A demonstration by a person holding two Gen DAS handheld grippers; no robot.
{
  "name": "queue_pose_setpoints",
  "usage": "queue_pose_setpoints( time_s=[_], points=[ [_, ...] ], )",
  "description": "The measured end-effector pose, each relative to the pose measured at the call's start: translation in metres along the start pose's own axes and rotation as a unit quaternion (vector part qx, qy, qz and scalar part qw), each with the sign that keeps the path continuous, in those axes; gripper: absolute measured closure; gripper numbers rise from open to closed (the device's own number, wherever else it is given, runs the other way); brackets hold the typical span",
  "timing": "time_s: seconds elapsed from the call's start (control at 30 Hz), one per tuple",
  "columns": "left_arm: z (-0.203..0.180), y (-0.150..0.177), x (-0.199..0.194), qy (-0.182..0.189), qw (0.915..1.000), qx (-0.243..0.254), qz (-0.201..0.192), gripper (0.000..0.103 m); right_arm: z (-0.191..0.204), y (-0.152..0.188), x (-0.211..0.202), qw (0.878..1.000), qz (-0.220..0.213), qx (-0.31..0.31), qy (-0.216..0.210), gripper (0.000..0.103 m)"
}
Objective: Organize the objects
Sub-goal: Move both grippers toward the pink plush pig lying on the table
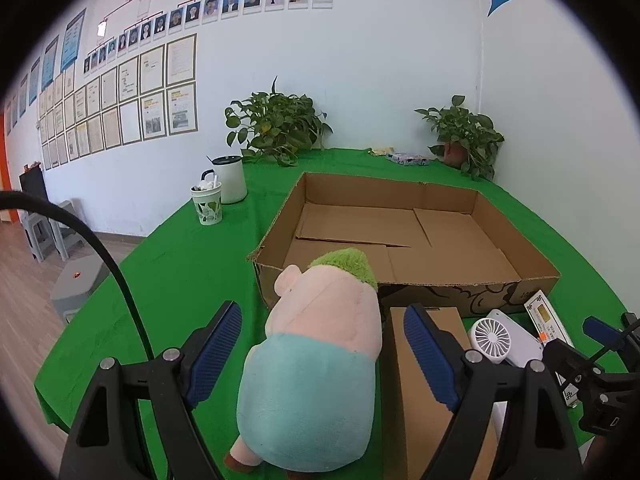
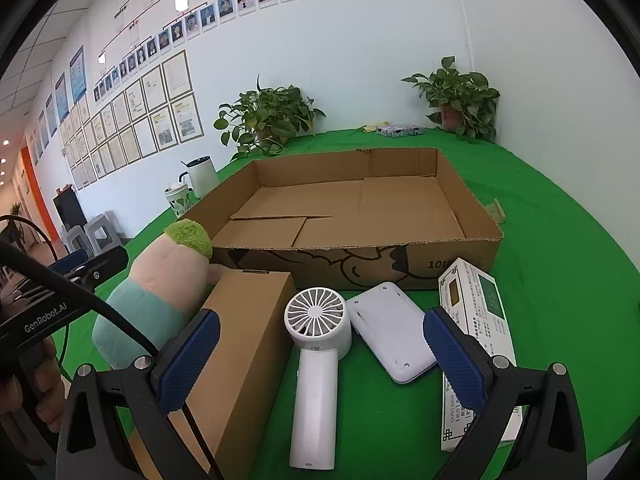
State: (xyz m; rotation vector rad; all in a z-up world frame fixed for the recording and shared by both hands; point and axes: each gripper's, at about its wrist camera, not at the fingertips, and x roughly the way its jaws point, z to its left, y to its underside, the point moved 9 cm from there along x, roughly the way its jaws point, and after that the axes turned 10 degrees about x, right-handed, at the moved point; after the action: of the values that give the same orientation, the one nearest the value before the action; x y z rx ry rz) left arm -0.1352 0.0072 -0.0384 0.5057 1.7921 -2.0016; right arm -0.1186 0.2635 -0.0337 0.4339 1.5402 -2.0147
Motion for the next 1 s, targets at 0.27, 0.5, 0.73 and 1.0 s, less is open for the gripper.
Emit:
queue_pose_setpoints(
  time_s=[0.27,0.5,0.73,1.0],
  points=[
    [0.000,-0.005,0.009,0.015,0.9998,0.016,0.004,0.020,-0.004,-0.001,0.023,0.997,0.063,0.037,-0.008,0.001],
    [0.010,0.000,0.021,0.026,0.9992,0.008,0.031,0.020,0.016,-0.001,0.043,0.996,0.088,-0.003,0.006,0.001],
    [0.029,0.009,0.026,0.046,0.9970,-0.031,0.054,0.020,0.039,0.001,0.054,0.995,0.098,-0.035,0.004,0.002],
    [0.029,0.007,0.027,0.051,0.9970,-0.017,0.056,0.020,0.040,-0.003,0.046,0.993,0.105,-0.045,0.001,0.002]
  ],
)
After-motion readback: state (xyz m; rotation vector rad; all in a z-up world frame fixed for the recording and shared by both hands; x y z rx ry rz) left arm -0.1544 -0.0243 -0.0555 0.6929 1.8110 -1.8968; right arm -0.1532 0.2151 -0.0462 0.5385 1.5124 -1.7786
